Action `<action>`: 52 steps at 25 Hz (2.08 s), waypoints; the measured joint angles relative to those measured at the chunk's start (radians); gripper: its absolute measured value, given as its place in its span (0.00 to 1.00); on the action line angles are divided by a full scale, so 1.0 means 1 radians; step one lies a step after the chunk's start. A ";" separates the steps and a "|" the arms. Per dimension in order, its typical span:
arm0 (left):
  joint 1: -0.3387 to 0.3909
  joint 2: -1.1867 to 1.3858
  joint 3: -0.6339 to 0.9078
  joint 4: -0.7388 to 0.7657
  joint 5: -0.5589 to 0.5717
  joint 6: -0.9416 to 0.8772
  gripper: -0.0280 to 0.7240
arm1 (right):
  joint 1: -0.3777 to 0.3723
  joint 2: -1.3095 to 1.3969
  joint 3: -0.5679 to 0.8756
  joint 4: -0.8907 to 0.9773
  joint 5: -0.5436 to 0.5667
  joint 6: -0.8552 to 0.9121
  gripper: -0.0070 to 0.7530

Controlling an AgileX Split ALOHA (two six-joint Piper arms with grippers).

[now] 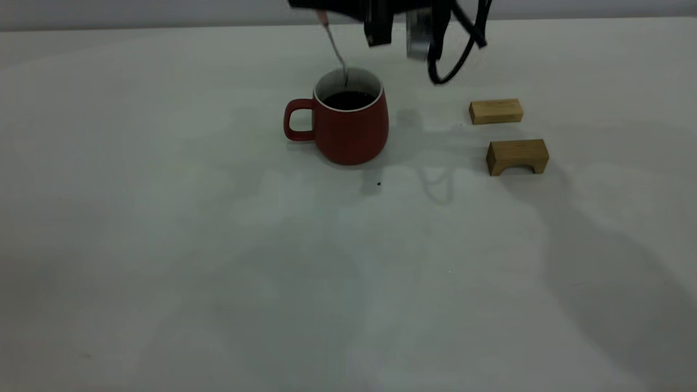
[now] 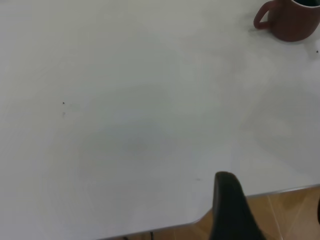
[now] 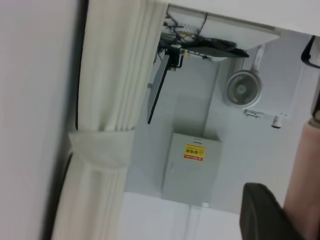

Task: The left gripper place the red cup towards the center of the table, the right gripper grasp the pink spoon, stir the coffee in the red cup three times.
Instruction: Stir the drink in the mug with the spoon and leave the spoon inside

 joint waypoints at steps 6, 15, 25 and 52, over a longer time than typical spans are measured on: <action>0.000 0.000 0.000 0.000 0.000 0.000 0.68 | -0.029 0.082 -0.005 -0.001 0.003 0.020 0.18; 0.000 0.000 0.000 -0.001 0.000 0.000 0.68 | -0.005 0.144 -0.074 -0.001 0.041 0.040 0.18; 0.000 0.000 0.000 -0.001 0.000 0.000 0.68 | -0.056 0.201 -0.186 0.001 0.031 0.023 0.18; 0.000 0.000 0.000 -0.001 0.000 0.000 0.68 | -0.067 0.151 -0.049 0.010 0.014 0.020 0.18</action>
